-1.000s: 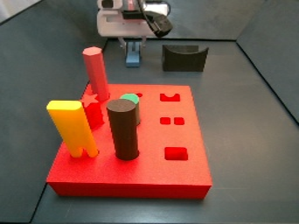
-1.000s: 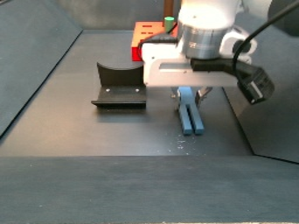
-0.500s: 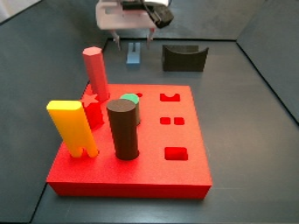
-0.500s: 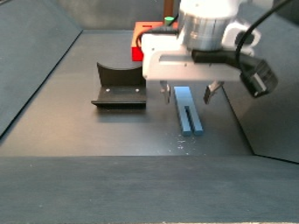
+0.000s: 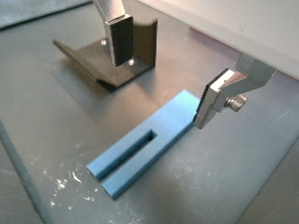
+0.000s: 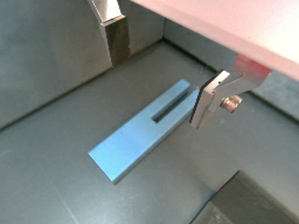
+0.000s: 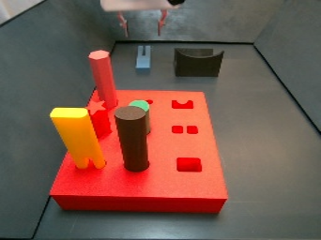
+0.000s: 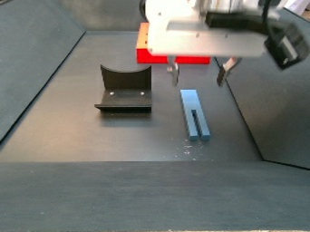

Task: Pick up the double-square object. Move up. Rotate the double-square object. Place the double-square object on the fixture. Regrasp the double-square object. Move to above the board. Insert the double-square object.
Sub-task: Rotate the double-square object.

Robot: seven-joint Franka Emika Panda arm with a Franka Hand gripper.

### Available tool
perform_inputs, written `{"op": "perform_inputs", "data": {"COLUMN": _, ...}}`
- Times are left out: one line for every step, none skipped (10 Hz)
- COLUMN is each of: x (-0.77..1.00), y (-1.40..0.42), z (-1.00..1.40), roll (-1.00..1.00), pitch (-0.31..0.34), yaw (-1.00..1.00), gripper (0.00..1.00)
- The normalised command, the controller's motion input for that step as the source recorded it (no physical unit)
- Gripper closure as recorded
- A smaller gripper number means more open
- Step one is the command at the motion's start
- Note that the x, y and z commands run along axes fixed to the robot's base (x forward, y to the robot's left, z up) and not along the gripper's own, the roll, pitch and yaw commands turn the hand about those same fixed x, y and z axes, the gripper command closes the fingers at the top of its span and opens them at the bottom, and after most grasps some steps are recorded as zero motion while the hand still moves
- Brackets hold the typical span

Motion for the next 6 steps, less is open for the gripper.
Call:
{"op": "perform_inputs", "data": {"x": -0.03, "y": 0.01, "z": 0.6, "roll": 0.07, "pitch": 0.078, "yaw": 0.0, "gripper": 0.0}}
{"op": "perform_inputs", "data": {"x": 0.0, "y": 0.0, "z": 0.0, "roll": 0.0, "pitch": 0.0, "yaw": 1.0, "gripper": 0.0}}
{"op": "perform_inputs", "data": {"x": 0.0, "y": -0.01, "z": -0.21, "roll": 0.0, "pitch": 0.001, "yaw": 1.0, "gripper": 0.0}}
{"op": "perform_inputs", "data": {"x": 0.02, "y": -0.01, "z": -0.3, "roll": 0.0, "pitch": 0.001, "yaw": 1.0, "gripper": 0.0}}
{"op": "perform_inputs", "data": {"x": 0.04, "y": 0.0, "z": -0.24, "roll": 0.0, "pitch": 0.0, "yaw": 1.0, "gripper": 0.0}}
{"op": "perform_inputs", "data": {"x": 0.03, "y": -0.01, "z": -0.12, "roll": 0.0, "pitch": 0.001, "yaw": 1.0, "gripper": 0.0}}
